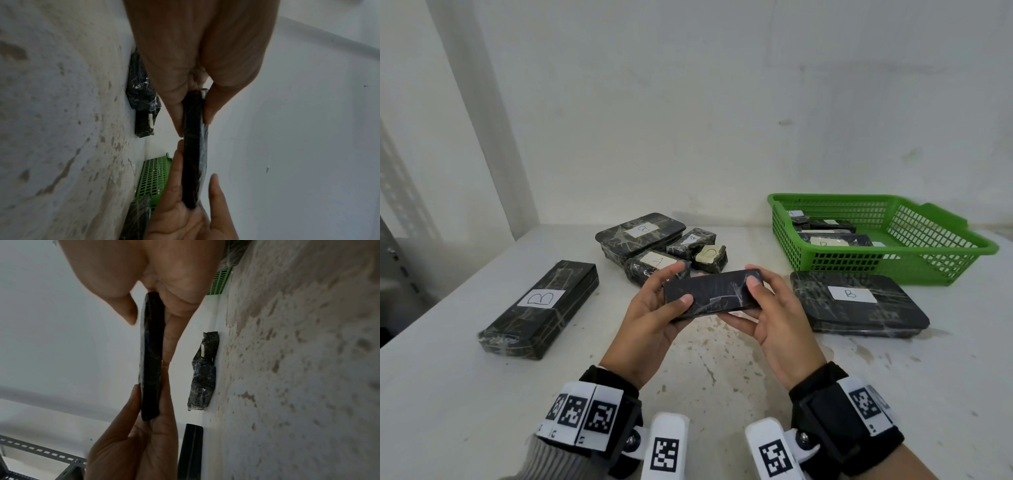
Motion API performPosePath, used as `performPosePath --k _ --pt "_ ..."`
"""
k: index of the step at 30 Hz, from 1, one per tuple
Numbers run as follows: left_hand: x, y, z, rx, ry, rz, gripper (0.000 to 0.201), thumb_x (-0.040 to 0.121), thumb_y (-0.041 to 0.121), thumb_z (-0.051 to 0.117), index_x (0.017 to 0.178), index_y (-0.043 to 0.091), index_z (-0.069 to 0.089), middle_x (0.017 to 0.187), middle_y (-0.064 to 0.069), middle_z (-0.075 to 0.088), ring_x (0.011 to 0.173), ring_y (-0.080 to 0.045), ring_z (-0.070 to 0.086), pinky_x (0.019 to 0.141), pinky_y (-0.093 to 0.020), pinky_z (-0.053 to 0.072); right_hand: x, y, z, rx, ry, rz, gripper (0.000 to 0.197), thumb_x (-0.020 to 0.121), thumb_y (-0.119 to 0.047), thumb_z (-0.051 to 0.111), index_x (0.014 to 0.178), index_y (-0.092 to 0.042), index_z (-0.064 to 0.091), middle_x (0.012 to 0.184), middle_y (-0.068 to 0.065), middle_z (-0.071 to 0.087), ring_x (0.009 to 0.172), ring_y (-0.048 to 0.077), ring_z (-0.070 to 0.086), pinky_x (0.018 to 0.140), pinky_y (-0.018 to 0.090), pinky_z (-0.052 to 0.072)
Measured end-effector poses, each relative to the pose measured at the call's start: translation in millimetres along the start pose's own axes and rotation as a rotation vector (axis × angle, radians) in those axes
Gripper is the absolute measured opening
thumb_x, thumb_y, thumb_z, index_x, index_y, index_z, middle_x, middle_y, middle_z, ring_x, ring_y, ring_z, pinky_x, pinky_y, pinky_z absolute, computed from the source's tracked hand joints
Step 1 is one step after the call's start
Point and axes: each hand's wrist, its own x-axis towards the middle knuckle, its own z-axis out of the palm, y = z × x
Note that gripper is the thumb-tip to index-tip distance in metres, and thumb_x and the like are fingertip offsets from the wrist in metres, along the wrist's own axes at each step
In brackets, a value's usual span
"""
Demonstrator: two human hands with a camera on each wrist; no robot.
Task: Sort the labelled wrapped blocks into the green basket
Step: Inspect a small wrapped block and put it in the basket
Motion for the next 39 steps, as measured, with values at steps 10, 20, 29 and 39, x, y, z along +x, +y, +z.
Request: performPosePath --k 10,20,29,39 --pt "1.6 -2.2 -2.6 0.046 -0.05 0.071 0.027 0.079 0.001 0.056 0.105 0.0 0.062 0.105 -0.012 0.073 0.09 -0.02 0.07 0.074 -0.024 0.057 1.4 0.0 -0.3 -0.033 -0.011 -0.017 0.02 0.098 -0.021 0.052 0.107 -0.007 0.062 0.106 0.017 0.069 0.099 0.028 0.069 0.08 0.041 0.059" --pt "3.2 -5.0 -1.3 0.107 0.03 -0.002 0.042 0.085 0.022 0.058 0.115 -0.008 0.061 0.105 -0.023 0.07 0.098 -0.027 0.068 0.078 -0.033 0.06 -1.1 1.3 -0.4 -0.09 -0.023 -0.104 0.018 0.101 -0.022 0.045 0.103 -0.015 0.062 0.102 0.01 0.068 0.102 0.03 0.069 0.079 0.044 0.06" --pt "0.3 -1.8 0.3 0.127 0.036 0.015 0.038 0.085 0.023 0.058 0.109 -0.005 0.063 0.098 -0.017 0.071 0.094 -0.025 0.069 0.076 -0.03 0.059 -3.1 -6.5 0.6 -0.099 -0.099 -0.023 0.04 0.082 -0.036 0.06 0.107 -0.005 0.065 0.107 0.015 0.072 0.104 0.03 0.069 0.082 0.039 0.059" --pt "4.6 -5.9 -3.7 0.243 0.138 0.018 0.043 0.076 0.028 0.066 0.101 -0.007 0.065 0.09 -0.018 0.073 0.086 -0.024 0.072 0.075 -0.032 0.061 -8.4 -0.6 5.4 -0.126 -0.1 -0.016 0.036 0.081 -0.039 0.062 0.1 -0.009 0.065 0.104 0.013 0.07 0.101 0.023 0.07 0.072 0.036 0.06"
